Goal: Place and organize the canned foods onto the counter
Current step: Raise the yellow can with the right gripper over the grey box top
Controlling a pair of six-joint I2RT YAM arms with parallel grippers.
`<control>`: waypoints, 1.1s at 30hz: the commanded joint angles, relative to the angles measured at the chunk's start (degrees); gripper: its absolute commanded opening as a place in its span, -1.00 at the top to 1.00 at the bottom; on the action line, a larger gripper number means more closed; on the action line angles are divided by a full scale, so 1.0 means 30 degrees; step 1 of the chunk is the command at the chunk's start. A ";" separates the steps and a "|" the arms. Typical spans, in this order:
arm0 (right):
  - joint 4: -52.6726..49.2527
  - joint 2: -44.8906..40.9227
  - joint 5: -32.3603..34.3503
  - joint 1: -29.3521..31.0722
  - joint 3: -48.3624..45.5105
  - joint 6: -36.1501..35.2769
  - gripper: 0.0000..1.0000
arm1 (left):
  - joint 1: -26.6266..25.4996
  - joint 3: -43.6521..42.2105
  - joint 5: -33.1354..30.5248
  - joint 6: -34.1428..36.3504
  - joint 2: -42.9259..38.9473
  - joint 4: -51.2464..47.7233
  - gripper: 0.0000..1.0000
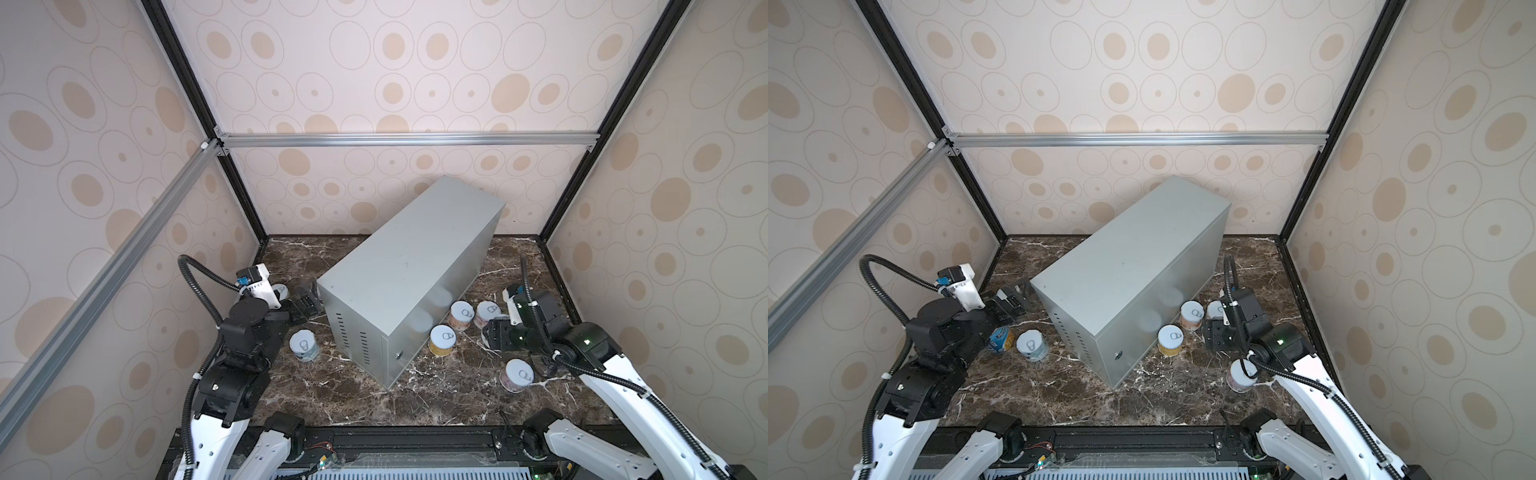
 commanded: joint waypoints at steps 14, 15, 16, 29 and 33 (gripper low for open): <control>-0.6861 0.3526 0.0433 0.0103 1.2567 -0.2141 0.36 | -0.0223 0.7939 0.2153 0.3132 0.4022 -0.3176 -0.99; -0.7102 0.4064 0.0475 0.0103 1.3456 -0.2295 0.36 | -0.0221 0.8141 0.2100 0.3314 0.4432 -0.3259 -0.99; -0.7324 0.4566 0.0478 0.0103 1.4180 -0.2435 0.36 | -0.0208 0.8351 0.2107 0.3478 0.4822 -0.3302 -0.99; -0.9242 1.3361 -0.0125 0.0120 2.6523 -0.3681 0.43 | -0.0291 1.0306 0.2356 0.3696 0.9246 -0.2260 -0.99; -0.9764 1.5942 -0.0714 0.0118 3.0590 -0.3334 0.47 | -0.0426 1.1231 0.2000 0.3842 1.0178 -0.2193 -0.99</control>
